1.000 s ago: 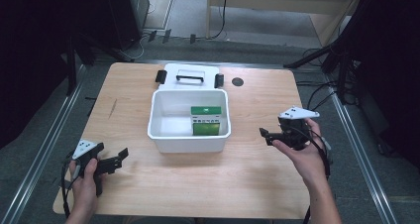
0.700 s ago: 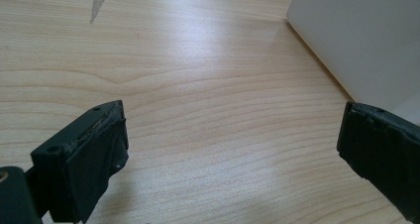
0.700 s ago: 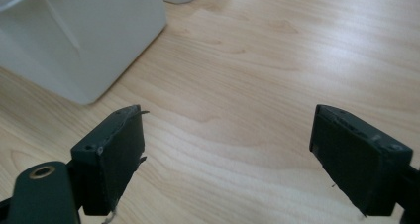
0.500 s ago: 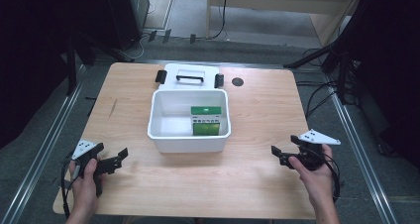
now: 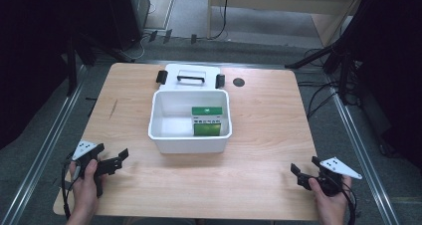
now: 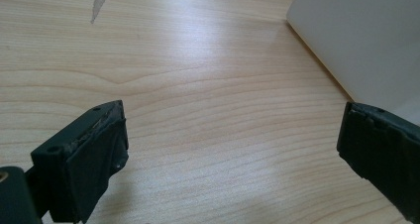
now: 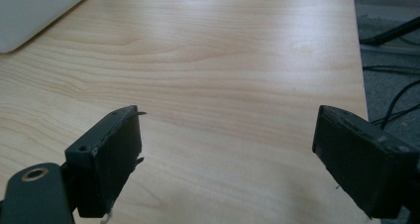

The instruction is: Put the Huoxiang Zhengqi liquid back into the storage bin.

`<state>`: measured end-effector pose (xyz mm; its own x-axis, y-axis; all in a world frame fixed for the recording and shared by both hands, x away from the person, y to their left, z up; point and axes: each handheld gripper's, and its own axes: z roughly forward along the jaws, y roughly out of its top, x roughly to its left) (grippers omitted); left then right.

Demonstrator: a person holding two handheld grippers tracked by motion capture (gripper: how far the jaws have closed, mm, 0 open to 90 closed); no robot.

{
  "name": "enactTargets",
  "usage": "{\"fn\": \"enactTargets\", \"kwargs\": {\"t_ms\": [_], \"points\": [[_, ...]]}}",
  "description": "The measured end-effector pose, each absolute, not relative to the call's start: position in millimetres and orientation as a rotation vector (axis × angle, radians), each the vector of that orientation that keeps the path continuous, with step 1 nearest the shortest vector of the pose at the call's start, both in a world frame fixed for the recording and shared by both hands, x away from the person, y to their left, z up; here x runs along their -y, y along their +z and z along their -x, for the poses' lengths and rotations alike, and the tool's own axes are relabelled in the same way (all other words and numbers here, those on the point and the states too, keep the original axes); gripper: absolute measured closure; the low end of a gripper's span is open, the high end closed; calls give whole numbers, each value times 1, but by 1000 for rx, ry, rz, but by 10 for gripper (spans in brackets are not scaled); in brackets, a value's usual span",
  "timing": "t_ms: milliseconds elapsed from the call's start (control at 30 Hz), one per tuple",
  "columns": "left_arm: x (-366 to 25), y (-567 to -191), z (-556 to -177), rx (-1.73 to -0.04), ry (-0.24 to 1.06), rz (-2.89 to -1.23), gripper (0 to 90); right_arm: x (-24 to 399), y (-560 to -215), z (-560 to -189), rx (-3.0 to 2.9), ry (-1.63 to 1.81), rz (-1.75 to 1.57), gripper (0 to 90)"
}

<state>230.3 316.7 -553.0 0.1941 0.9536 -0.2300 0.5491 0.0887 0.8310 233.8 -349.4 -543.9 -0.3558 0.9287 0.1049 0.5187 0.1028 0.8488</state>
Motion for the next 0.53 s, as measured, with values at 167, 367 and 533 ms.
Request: {"fn": "enactTargets", "kwargs": {"t_ms": [167,367,533], "points": [[-316,-553,-231,-1467,566,-1593,3,355,-546,-227,-1879,1217,-1437,121],[-316,-553,-231,-1469,567,-1592,3,355,-547,-235,-1881,1204,-1473,122],[-316,-553,-231,-1467,561,-1593,3,356,-547,-235,-1878,1213,-1479,127]]}}
